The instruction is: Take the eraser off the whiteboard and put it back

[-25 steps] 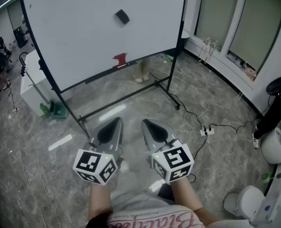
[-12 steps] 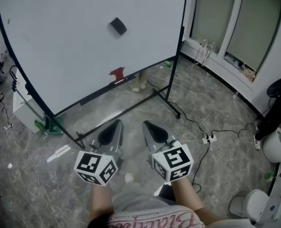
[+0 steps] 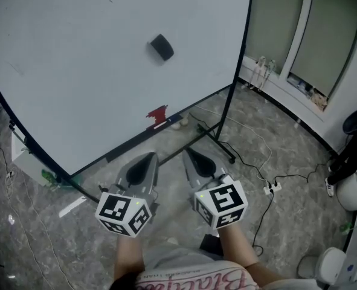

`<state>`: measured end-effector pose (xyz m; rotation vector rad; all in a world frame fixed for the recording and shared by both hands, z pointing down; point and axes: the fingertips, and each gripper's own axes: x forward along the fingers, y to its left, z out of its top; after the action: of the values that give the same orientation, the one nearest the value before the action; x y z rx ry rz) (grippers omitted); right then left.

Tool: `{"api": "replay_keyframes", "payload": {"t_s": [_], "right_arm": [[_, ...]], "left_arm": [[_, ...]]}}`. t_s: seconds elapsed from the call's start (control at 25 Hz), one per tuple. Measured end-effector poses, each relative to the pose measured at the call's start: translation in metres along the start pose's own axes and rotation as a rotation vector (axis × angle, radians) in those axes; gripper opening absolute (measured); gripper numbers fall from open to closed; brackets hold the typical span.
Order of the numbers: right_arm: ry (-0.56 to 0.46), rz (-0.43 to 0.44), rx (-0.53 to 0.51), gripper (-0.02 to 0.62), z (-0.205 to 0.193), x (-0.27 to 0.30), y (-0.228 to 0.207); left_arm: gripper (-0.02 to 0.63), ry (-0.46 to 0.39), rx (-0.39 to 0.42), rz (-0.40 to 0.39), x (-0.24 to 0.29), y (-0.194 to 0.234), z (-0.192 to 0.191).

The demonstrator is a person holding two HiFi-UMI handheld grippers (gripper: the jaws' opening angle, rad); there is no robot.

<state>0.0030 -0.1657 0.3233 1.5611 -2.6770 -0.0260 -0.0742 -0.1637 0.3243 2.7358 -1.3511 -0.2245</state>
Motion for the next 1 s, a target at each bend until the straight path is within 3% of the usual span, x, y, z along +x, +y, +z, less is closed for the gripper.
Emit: {"api": "replay_keyframes", "payload": {"t_s": [0.16,0.36,0.56,1.0], "right_arm": [[0.008,-0.038,-0.017,0.003,0.006,0.029,-0.011],[-0.027,-0.007,-0.095,0.003,0.019,0.061,-0.021],[-0.091,0.017,-0.156,0.097,0.054,0.112,-0.054],[-0.125,0.052,-0.317,0.152,0.106,0.241,-0.124]], "left_arm": [[0.000,0.006,-0.032,-0.009,0.016,0.022,-0.002],[0.000,-0.001,-0.044,0.004,0.034,0.041,-0.003],[0.000,-0.011,-0.047,0.027,0.061,0.067,0.000],[0.000,-0.058,-0.015,0.086,0.141,0.122,0.027]]}}
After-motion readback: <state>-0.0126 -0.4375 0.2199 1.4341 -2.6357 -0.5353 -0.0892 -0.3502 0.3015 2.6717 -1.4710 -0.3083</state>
